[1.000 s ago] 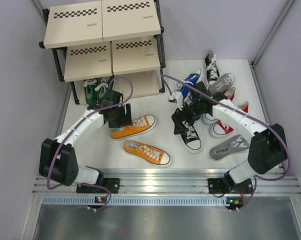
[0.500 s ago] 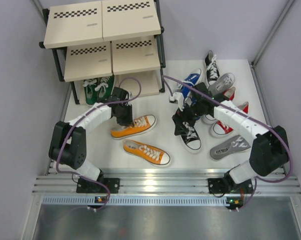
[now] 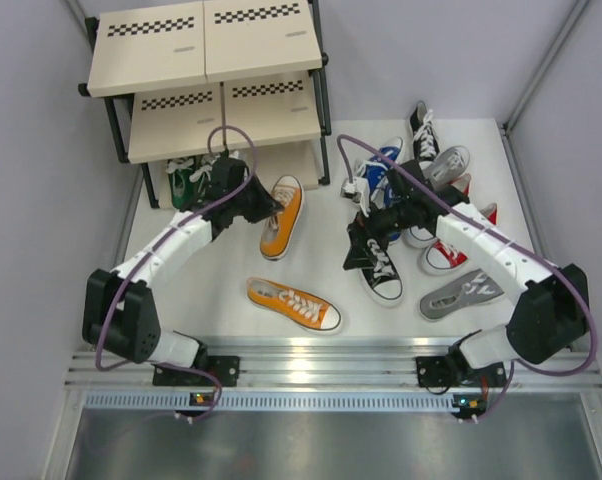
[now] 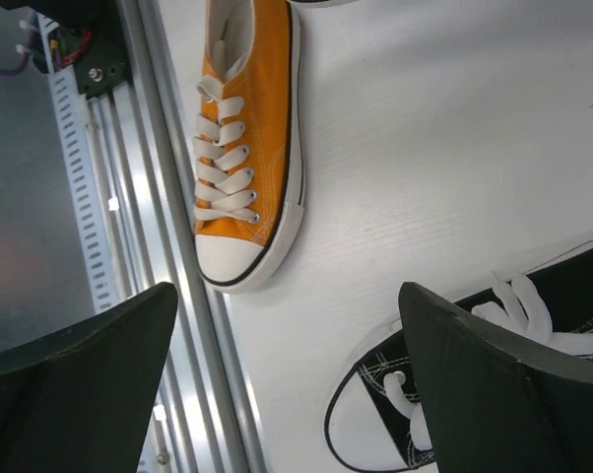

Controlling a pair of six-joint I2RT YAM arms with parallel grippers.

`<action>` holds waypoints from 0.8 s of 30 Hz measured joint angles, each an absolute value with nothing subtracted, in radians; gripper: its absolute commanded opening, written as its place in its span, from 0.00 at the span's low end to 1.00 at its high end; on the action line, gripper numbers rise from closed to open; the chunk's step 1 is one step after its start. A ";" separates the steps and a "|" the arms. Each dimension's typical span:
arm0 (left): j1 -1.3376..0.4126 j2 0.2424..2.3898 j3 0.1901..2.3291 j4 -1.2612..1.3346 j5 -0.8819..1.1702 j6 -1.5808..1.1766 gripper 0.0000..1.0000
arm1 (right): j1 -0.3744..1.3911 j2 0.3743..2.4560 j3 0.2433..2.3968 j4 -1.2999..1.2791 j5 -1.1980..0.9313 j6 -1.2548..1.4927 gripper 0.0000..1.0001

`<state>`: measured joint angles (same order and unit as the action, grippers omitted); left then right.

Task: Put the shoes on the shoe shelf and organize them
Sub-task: Pick up the shoe at the center of the board.

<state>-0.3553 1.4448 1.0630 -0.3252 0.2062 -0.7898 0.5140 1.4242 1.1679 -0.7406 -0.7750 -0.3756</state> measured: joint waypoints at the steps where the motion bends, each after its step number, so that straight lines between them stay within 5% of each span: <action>1: -0.362 1.427 1.061 -0.300 0.194 -0.841 0.00 | 0.514 1.424 1.176 -0.737 -0.793 -0.350 0.95; 13: -0.662 1.327 0.971 -0.153 -0.144 -1.274 0.00 | 0.561 1.464 1.325 -0.620 -0.680 0.098 0.94; 24: -0.800 1.333 0.942 -0.157 -0.368 -1.472 0.00 | 0.714 1.469 1.295 -0.605 -0.272 0.213 0.75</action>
<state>-0.8001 1.3334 0.9421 -0.1566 -0.3679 -1.4719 0.7139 1.4689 1.2949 -0.6052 -0.2722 0.2127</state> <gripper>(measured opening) 0.034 0.804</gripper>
